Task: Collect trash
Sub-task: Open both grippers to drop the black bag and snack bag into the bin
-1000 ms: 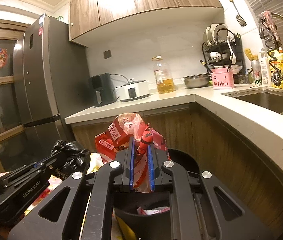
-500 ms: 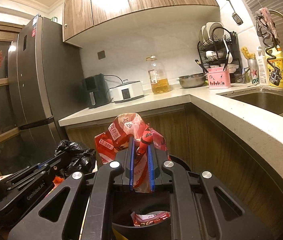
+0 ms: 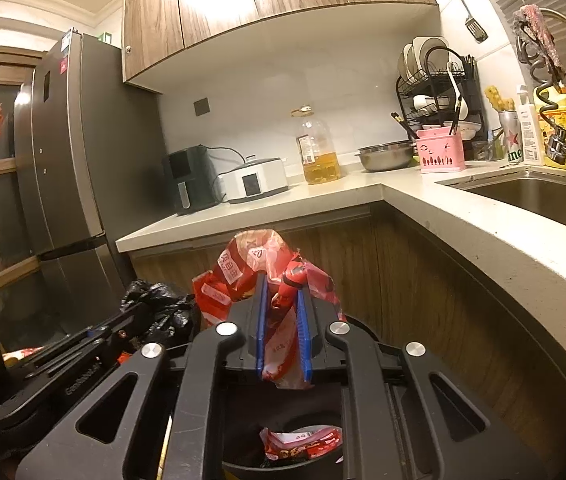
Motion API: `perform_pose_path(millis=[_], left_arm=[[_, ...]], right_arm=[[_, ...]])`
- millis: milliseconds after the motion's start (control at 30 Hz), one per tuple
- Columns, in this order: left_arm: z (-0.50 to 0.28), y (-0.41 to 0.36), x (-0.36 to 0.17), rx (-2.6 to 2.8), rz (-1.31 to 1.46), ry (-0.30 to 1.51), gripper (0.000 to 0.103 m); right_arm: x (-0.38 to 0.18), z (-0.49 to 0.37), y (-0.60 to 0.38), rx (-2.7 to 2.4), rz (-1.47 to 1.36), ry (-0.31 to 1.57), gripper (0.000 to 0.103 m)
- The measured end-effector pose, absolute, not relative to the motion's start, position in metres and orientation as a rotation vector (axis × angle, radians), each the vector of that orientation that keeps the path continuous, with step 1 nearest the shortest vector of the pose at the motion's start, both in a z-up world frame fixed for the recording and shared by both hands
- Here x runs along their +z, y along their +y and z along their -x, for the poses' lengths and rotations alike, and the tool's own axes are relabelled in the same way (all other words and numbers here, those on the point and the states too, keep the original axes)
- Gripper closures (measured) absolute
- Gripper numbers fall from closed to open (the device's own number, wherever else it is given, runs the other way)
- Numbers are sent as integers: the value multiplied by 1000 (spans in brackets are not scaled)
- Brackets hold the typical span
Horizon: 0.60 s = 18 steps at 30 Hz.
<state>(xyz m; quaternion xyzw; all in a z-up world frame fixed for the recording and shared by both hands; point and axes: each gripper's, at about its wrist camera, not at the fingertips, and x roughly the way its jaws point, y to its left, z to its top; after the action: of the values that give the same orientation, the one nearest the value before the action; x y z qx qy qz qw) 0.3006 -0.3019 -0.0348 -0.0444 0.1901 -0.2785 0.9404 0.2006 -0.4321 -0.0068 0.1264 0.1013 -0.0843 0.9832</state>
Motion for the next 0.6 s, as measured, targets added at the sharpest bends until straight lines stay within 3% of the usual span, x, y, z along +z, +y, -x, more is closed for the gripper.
perform_pose_path(millis=[367,467,600], left_arm=[[-306,-308,-43,-596,84,401,95],[-306,-309,-44,-590,81,401,84],[-303,-305,-44,-580,90,398,54]], right_arm=[[-9,-202,-441,-180,-275,207,75],[-9,-200,-442,-185,-281,203,67],[-10,-197,-444,-189,-287,203,58]])
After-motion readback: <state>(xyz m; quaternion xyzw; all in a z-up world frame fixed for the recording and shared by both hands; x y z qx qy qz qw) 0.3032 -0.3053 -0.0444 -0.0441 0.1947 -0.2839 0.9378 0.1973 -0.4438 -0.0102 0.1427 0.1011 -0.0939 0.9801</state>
